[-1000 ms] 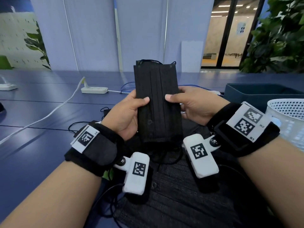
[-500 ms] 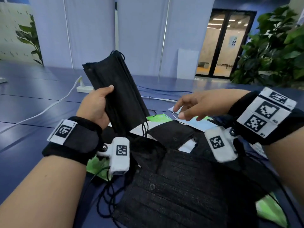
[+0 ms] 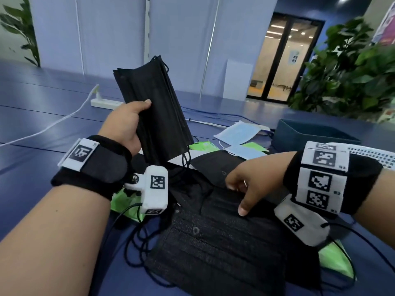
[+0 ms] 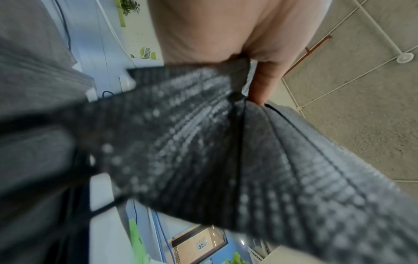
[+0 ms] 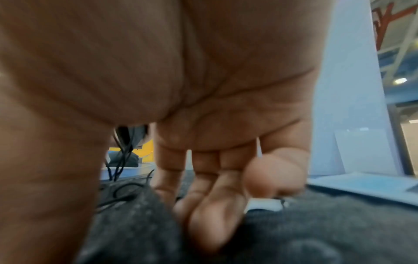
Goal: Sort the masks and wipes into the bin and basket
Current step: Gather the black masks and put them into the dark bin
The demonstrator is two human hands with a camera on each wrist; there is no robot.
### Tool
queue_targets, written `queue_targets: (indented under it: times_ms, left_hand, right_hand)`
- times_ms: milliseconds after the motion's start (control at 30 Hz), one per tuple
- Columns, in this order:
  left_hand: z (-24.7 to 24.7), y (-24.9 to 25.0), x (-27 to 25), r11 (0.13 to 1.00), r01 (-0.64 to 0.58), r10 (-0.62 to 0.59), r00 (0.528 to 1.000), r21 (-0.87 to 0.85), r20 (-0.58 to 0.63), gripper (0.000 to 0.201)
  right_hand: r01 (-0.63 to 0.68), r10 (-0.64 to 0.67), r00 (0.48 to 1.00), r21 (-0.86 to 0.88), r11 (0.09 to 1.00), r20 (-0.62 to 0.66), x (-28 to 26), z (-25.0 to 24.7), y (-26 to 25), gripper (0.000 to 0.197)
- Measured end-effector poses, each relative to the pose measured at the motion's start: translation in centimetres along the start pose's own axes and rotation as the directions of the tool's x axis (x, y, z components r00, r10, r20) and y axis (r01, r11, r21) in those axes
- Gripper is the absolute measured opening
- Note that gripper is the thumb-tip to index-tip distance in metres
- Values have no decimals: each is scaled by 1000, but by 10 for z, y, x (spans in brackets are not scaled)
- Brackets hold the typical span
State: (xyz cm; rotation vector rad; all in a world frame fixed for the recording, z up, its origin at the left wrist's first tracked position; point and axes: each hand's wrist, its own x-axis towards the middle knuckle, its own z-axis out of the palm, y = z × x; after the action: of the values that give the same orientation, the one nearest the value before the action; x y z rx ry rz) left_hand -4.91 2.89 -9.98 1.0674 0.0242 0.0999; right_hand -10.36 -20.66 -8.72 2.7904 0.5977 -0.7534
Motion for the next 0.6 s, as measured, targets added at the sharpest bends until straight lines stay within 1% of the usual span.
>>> queue_targets:
  times_ms: [100, 167, 233, 267, 300, 333, 367, 400, 433, 500, 533, 600]
  left_hand:
    - [-1, -1, 0, 1000, -16, 16, 1000, -1, -2, 33]
    - [-4, 0, 0, 1000, -24, 24, 1000, -17, -16, 32]
    - [-8, 1, 2, 998, -23, 21, 999, -51, -34, 35]
    - [-10, 2, 2, 998, -21, 18, 999, -65, -42, 36]
    - [-12, 2, 3, 997, -19, 16, 999, -76, -45, 36]
    - [-13, 3, 4, 996, -19, 15, 999, -90, -46, 36]
    - [-13, 3, 4, 994, -21, 17, 999, -105, -42, 34]
    - [-14, 3, 5, 992, -25, 21, 999, -120, -38, 31]
    - [-14, 3, 5, 991, -28, 24, 999, -130, -37, 28]
    - [-15, 3, 6, 990, -32, 27, 999, -141, -40, 24]
    - [-16, 3, 6, 990, -32, 26, 999, -140, -43, 23]
    - [-19, 2, 7, 991, -35, 29, 998, -132, -50, 21]
  right_hand:
    - [80, -74, 991, 50, 996, -110, -4, -4, -1, 22]
    - [72, -51, 976, 90, 993, -212, -14, -18, 7, 21]
    - [102, -25, 940, 208, 973, -341, -27, -38, 21, 21]
    - [138, -17, 918, 280, 950, -397, -35, -48, 26, 26]
    - [195, -14, 899, 372, 908, -437, -44, -55, 27, 42]
    - [277, -23, 884, 485, 829, -467, -52, -61, 29, 62]
    - [349, -36, 881, 598, 722, -471, -59, -63, 32, 75]
    - [395, -77, 889, 671, 627, -451, -65, -63, 32, 76]
    - [412, -137, 899, 695, 589, -416, -70, -61, 26, 65]
    - [400, -231, 916, 708, 581, -328, -68, -51, 13, 41]
    - [372, -259, 928, 701, 608, -268, -62, -42, 6, 34]
    - [304, -277, 950, 644, 702, -146, -48, -21, -10, 27]
